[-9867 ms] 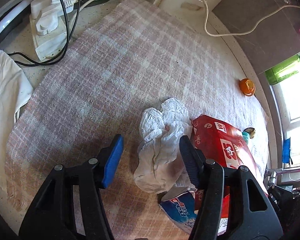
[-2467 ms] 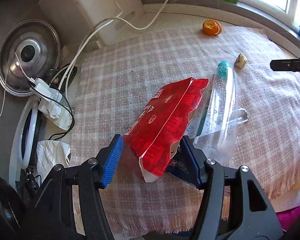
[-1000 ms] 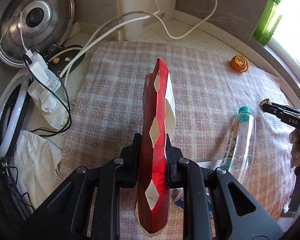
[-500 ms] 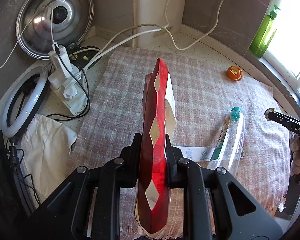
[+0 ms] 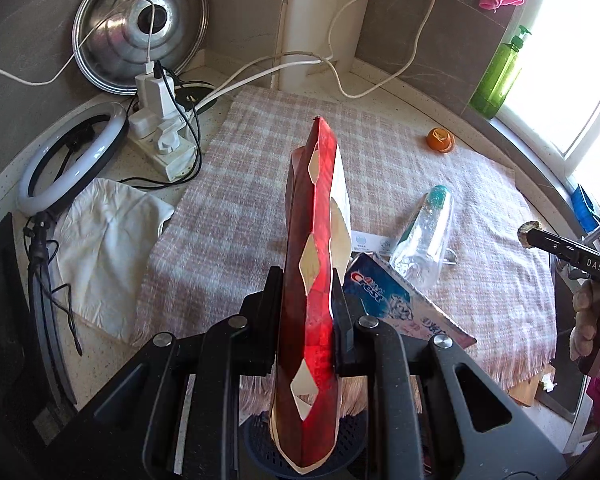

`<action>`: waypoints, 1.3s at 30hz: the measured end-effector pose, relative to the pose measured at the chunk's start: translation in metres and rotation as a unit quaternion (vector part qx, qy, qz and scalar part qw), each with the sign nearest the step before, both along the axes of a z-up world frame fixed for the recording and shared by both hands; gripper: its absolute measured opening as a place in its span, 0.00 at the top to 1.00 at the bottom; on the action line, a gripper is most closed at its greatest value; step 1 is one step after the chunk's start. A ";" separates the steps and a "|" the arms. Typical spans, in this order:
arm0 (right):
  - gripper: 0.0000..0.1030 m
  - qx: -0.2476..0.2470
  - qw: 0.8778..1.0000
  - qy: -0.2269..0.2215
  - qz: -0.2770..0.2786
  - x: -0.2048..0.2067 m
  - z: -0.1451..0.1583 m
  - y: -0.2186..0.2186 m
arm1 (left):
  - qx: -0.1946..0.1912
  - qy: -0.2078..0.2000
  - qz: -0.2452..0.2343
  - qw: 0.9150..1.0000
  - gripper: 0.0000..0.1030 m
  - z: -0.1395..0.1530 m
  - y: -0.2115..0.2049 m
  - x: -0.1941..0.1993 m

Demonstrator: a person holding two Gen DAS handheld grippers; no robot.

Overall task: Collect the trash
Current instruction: 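Carry the snack bag and gold ball down over the blue wastebasket with both tools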

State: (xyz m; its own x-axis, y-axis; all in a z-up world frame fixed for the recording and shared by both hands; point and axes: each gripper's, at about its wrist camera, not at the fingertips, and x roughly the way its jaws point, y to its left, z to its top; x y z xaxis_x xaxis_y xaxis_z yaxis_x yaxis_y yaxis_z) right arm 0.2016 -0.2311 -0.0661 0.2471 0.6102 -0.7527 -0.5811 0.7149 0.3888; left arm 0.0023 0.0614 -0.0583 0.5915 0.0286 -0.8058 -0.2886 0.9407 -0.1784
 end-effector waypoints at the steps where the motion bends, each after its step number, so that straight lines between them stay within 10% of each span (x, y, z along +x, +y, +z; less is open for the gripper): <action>1: 0.67 0.002 1.000 0.001 0.002 -0.007 0.001 0.000 | -0.003 -0.003 0.000 1.000 0.82 0.000 -0.001 -0.006; 21: 0.67 0.015 0.999 0.029 0.032 -0.136 0.002 0.012 | -0.014 0.008 -0.026 1.000 0.82 -0.024 -0.044 -0.113; 39: 0.67 -0.035 0.995 0.066 0.063 -0.223 -0.058 0.036 | -0.065 0.071 -0.036 0.995 0.82 -0.104 -0.054 -0.153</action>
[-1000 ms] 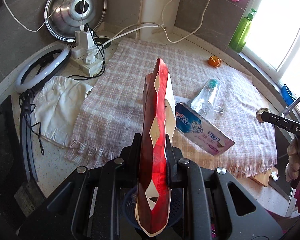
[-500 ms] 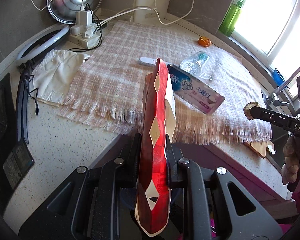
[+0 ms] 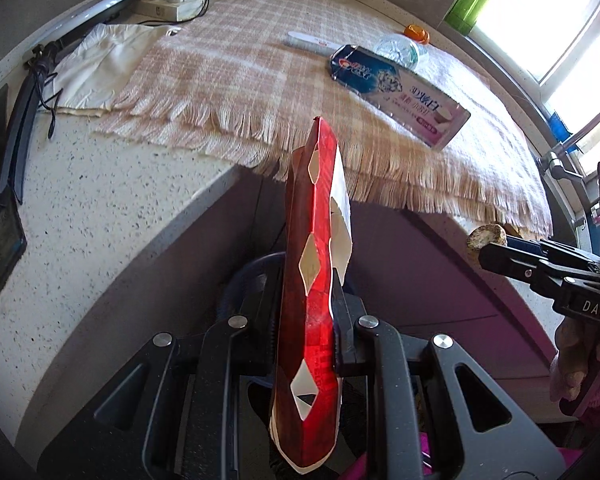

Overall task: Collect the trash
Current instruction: 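Carry the snack bag and gold ball down over the blue wastebasket with both tools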

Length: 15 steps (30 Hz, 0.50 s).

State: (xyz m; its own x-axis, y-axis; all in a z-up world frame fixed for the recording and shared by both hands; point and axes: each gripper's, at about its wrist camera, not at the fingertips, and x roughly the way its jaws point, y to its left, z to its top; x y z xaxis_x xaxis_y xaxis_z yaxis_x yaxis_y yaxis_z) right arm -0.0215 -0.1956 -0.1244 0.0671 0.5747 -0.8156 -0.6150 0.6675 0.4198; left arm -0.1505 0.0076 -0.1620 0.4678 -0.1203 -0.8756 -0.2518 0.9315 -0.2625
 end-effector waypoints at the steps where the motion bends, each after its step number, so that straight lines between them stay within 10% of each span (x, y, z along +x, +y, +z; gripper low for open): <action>1: 0.67 -0.004 1.000 0.000 0.002 -0.004 -0.004 0.002 | -0.003 0.005 0.000 1.000 0.82 -0.006 0.000 -0.001; 15: 0.67 -0.065 0.998 0.024 0.012 -0.032 -0.078 0.023 | -0.013 0.067 -0.021 0.997 0.82 -0.086 -0.011 -0.001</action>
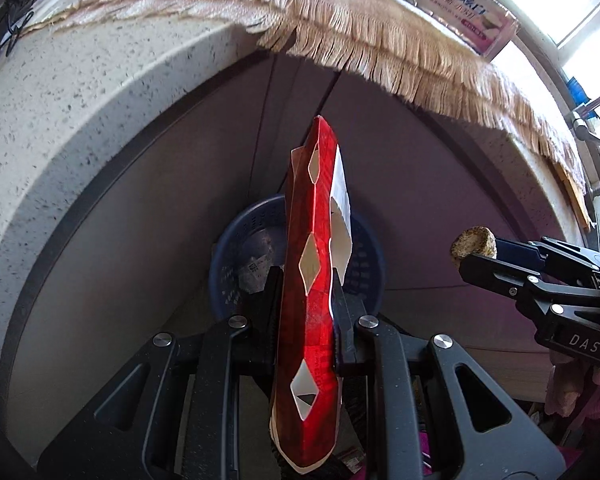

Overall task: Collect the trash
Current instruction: 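Carry the snack bag and gold ball down over the blue wastebasket with both tools, then open both tools to drop the snack bag and gold ball into the wastebasket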

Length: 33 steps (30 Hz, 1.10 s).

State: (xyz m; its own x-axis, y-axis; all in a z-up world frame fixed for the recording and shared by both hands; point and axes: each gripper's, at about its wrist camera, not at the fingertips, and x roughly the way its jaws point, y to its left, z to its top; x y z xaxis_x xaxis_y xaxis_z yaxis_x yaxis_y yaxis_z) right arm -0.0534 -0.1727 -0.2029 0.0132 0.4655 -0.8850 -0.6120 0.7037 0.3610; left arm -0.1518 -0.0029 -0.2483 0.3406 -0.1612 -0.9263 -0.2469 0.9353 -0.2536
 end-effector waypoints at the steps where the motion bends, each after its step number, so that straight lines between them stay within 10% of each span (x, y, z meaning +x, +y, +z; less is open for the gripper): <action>1: 0.67 -0.004 1.000 0.002 0.000 0.000 -0.004 0.001 | 0.000 0.003 -0.001 1.000 0.82 -0.004 0.000 0.000; 25: 0.66 -0.052 0.999 0.015 0.007 0.009 -0.074 0.038 | 0.000 0.062 0.004 0.998 0.78 -0.076 -0.001 0.021; 33: 0.54 -0.067 0.998 0.010 0.010 0.010 -0.073 0.041 | 0.012 0.066 0.007 0.998 0.56 -0.077 -0.001 0.021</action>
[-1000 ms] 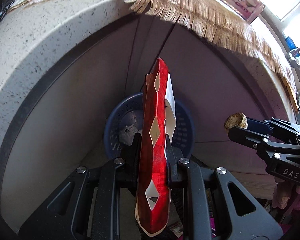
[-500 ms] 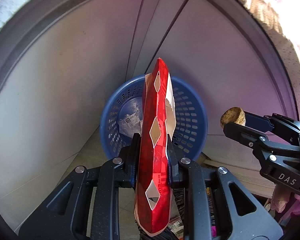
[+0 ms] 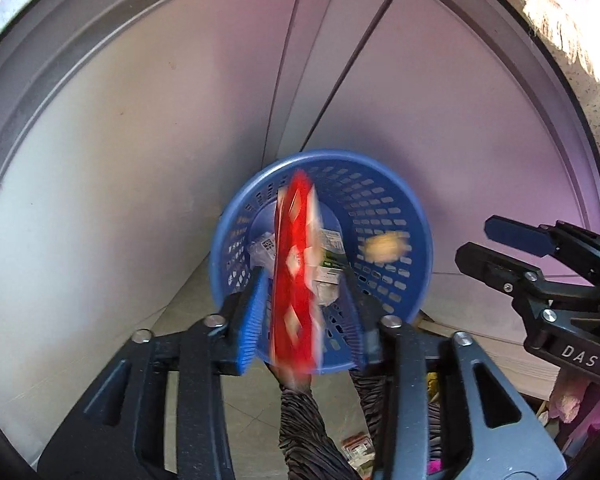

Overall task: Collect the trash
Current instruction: 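Open both tools to drop the snack bag and gold ball into the wastebasket, then move both tools back up over the cloth toward the toothpaste and plastic bottle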

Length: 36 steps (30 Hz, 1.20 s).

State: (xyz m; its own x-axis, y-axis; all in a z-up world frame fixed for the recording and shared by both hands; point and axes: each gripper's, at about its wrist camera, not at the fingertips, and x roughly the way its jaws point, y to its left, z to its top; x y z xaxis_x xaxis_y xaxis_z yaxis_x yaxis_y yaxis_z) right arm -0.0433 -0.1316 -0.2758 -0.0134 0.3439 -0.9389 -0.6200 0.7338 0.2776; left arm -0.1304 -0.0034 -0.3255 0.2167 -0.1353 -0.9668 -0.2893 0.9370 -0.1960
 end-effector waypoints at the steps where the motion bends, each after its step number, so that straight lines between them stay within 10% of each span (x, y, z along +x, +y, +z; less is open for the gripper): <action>1: 0.53 0.000 1.000 -0.001 -0.001 0.000 0.000 -0.001 | 0.002 -0.002 0.003 1.000 0.55 0.002 0.001 0.000; 15: 0.52 0.021 1.000 -0.009 0.005 0.002 0.031 -0.007 | 0.006 -0.023 0.008 1.000 0.55 0.019 0.004 -0.002; 36: 0.44 0.091 0.994 -0.054 0.011 0.010 0.118 -0.033 | 0.003 -0.115 0.042 0.992 0.55 0.122 0.021 -0.003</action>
State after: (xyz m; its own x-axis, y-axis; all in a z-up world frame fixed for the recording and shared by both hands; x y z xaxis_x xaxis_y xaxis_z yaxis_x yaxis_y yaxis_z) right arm -0.0332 -0.1645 -0.1573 0.0748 0.5088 -0.8576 -0.6684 0.6638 0.3356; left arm -0.1333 0.0179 -0.2038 0.4418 -0.1022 -0.8913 -0.3153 0.9124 -0.2609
